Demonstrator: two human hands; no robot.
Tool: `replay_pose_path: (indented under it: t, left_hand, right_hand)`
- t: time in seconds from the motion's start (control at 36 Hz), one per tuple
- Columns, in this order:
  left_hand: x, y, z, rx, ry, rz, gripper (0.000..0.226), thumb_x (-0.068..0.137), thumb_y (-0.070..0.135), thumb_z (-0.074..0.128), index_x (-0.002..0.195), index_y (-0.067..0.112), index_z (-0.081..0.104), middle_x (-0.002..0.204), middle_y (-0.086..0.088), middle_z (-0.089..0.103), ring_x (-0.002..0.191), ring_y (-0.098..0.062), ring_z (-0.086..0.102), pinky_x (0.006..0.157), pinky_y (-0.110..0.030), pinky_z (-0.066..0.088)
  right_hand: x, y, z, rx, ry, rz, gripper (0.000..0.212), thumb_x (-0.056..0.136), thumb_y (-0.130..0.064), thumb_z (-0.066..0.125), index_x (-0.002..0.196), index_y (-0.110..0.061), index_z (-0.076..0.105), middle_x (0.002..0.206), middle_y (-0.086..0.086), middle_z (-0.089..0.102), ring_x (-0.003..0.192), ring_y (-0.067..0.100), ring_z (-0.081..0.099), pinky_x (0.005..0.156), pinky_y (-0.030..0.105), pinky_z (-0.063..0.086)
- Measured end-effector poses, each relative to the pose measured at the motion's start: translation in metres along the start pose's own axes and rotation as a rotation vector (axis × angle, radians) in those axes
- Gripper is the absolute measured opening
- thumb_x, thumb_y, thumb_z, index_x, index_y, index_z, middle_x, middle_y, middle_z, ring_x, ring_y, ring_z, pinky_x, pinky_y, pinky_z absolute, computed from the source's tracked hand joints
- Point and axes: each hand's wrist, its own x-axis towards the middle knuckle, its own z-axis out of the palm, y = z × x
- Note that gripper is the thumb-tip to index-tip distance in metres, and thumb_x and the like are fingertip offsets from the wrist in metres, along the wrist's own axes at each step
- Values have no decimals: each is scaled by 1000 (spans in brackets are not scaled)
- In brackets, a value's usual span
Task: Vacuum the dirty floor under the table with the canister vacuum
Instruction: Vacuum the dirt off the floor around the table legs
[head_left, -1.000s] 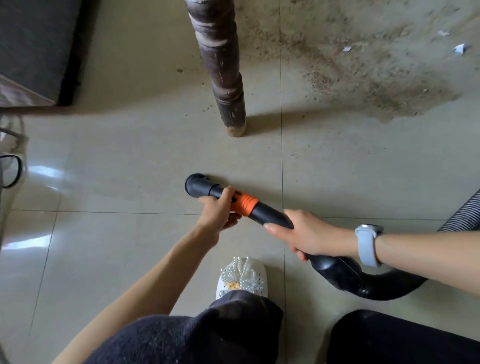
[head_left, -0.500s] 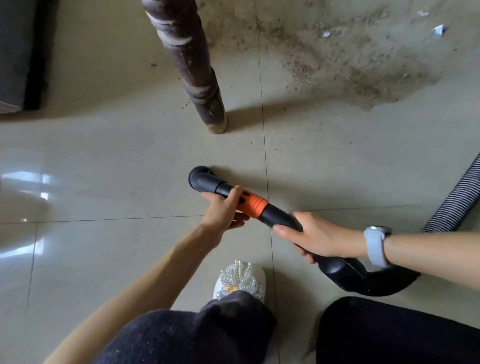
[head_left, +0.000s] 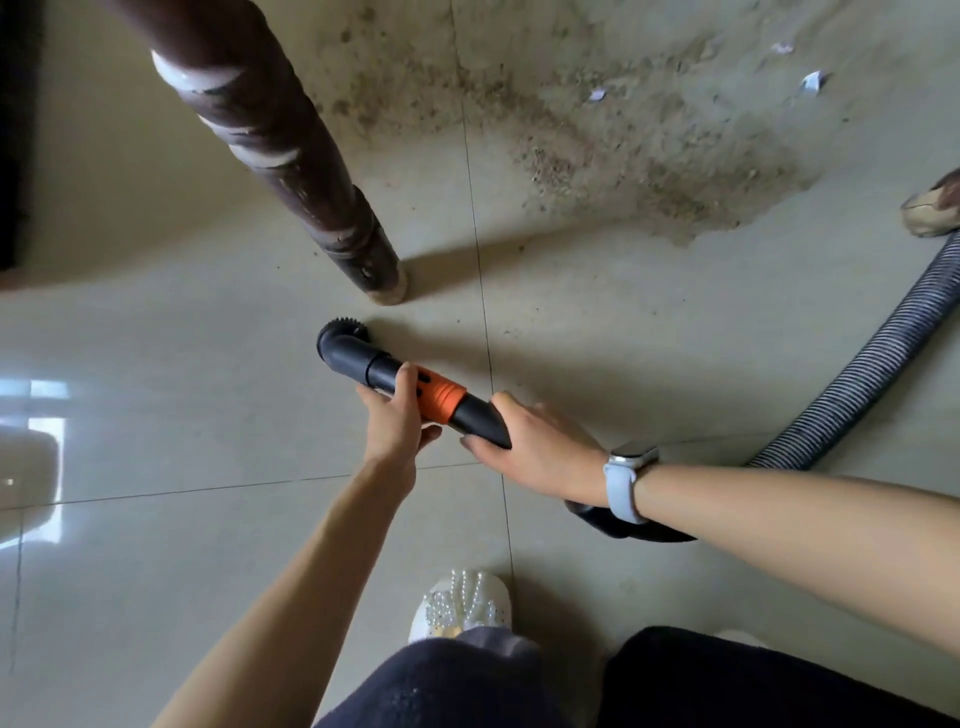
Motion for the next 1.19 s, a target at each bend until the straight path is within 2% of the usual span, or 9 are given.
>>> replay_pose_path:
  t: [0.17, 0.28, 0.44, 0.61, 0.78, 0.92, 1.08, 1.14, 1.19]
  left_hand:
    - [-1, -1, 5, -67, -40, -56, 28, 95, 35, 50, 113, 13, 48, 96, -3, 57, 82, -14, 59, 65, -27, 45]
    - [7, 2, -5, -18, -114, -43, 20, 93, 38, 52, 95, 19, 55, 87, 1, 61, 81, -13, 62, 70, -27, 44]
    - [11, 16, -12, 23, -143, -68, 20, 92, 39, 56, 91, 19, 57, 89, 2, 64, 83, -12, 62, 72, -25, 46]
    - [-10, 1, -10, 122, -242, -176, 29, 89, 47, 61, 97, 18, 57, 100, -2, 68, 92, -16, 63, 91, -34, 46]
    - [-54, -42, 1, 317, -249, -239, 45, 84, 67, 50, 94, 23, 56, 100, -1, 63, 84, -14, 59, 81, -30, 42]
    - [-66, -53, 11, 384, -264, -280, 56, 84, 69, 48, 93, 16, 60, 94, -2, 64, 81, -15, 58, 72, -27, 41]
    - [-60, -51, 27, 545, -262, -85, 46, 93, 54, 48, 106, 11, 59, 93, -2, 60, 83, -17, 55, 68, -28, 38]
    - [-54, -56, 27, 621, -183, 28, 44, 94, 47, 52, 108, 5, 61, 91, -4, 61, 84, -18, 55, 70, -29, 40]
    - [-49, -66, 24, 698, -52, 99, 41, 95, 38, 53, 117, 4, 60, 105, -9, 66, 92, -22, 58, 77, -27, 42]
  right_hand:
    - [4, 0, -11, 34, -83, 67, 32, 91, -41, 58, 95, -18, 36, 75, -4, 45, 58, 13, 44, 48, 26, 30]
    - [12, -5, -18, -49, -55, 29, 27, 91, -32, 56, 97, -18, 34, 77, -1, 46, 66, 23, 47, 48, 25, 30]
    - [19, -10, -23, -169, 0, 4, 27, 90, -30, 56, 96, -17, 34, 80, -1, 47, 70, 26, 47, 58, 31, 30]
    - [-1, 18, -24, -169, -66, 1, 31, 88, -35, 60, 90, -18, 34, 83, 2, 51, 73, 28, 48, 59, 32, 34]
    - [-39, 60, -25, -259, -172, 3, 31, 85, -38, 59, 85, -19, 34, 75, 2, 53, 72, 32, 51, 64, 37, 44]
    - [-56, 84, -42, -271, -232, 12, 32, 86, -43, 59, 84, -20, 37, 78, 0, 54, 74, 26, 51, 63, 34, 37]
    - [-59, 104, -78, -296, -67, 69, 30, 86, -45, 59, 86, -21, 40, 80, 1, 55, 76, 29, 51, 62, 34, 37]
    - [-56, 108, -89, -265, 13, 94, 28, 86, -42, 59, 88, -20, 42, 86, 6, 60, 78, 31, 54, 63, 35, 39]
    - [-55, 108, -95, -247, 56, 103, 28, 86, -40, 60, 87, -19, 42, 89, 9, 63, 79, 33, 55, 64, 36, 40]
